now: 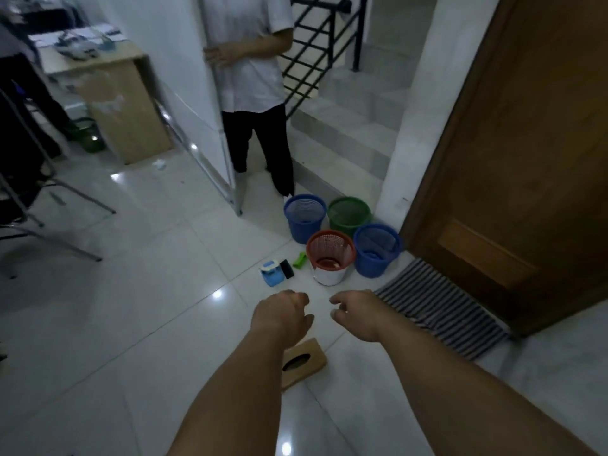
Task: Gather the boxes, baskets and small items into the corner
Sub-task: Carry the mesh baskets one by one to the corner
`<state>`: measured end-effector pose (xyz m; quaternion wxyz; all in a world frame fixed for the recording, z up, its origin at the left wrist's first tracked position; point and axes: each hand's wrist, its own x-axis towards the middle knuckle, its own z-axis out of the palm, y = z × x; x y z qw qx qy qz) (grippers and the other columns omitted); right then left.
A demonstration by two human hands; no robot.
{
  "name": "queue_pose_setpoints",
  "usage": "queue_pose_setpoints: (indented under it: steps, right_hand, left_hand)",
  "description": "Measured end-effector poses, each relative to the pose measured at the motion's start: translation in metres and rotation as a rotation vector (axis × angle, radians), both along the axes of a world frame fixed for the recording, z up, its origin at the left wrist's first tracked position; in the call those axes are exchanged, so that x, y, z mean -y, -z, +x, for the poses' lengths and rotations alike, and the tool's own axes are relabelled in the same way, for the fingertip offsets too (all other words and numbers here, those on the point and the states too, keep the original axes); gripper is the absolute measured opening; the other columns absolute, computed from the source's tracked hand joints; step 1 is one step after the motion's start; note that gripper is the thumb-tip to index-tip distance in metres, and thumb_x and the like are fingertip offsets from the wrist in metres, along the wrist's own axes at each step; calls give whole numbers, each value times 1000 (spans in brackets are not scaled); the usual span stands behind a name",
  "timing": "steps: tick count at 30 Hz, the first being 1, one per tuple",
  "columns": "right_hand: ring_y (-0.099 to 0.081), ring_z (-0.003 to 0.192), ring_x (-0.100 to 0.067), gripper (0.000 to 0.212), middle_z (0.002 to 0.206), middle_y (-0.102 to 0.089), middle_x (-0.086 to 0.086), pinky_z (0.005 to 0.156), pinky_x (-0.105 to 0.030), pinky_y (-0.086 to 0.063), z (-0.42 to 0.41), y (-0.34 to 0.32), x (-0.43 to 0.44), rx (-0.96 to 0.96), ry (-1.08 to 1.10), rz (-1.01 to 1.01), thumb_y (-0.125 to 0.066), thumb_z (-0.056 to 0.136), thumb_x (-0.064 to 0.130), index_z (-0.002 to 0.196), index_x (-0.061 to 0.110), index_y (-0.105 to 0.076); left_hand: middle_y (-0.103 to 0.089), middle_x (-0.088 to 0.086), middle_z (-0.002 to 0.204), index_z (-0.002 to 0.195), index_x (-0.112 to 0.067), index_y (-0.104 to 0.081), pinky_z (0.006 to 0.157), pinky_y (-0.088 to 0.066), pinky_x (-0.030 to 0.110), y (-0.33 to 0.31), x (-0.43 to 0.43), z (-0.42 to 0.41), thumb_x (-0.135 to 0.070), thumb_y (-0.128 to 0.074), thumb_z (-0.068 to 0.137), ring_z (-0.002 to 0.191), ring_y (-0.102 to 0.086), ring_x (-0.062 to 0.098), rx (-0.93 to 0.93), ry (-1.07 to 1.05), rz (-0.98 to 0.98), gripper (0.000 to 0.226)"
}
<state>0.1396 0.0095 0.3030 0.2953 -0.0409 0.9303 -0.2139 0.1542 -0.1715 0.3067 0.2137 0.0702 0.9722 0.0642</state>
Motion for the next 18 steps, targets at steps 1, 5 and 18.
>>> queue_pose_setpoints:
  steps: [1, 5, 18]
  right_hand:
    - [-54, 122, -22, 48, 140, -54, -4, 103, -38, -46, -14, 4, -8, 8, 28, 1, -51, 94, 46, 140, 32, -50]
    - [-55, 121, -21, 46, 138, -56, -3, 102, -36, -47, -75, 24, -57, 29, 129, -2, -52, 95, 43, 139, 29, -52]
    - [-61, 100, -20, 31, 118, -65, -6, 86, -30, -52, -304, 79, -218, 93, 169, 60, -47, 97, 34, 120, 19, -62]
  left_hand:
    - [-56, 3, 131, 137, -25, -49, 93, -50, 40, 4, -7, -19, -50, -45, 96, 115, -56, 22, 13, 24, 1, 48]
    - [-55, 3, 134, 138, -26, -47, 94, -49, 40, 25, -57, -93, -52, -45, 96, 117, -55, 22, 69, 106, 9, 49]
    - [-60, 5, 128, 131, -25, -55, 90, -51, 39, 81, -215, -309, -49, -49, 95, 112, -60, 25, 171, -9, 94, 44]
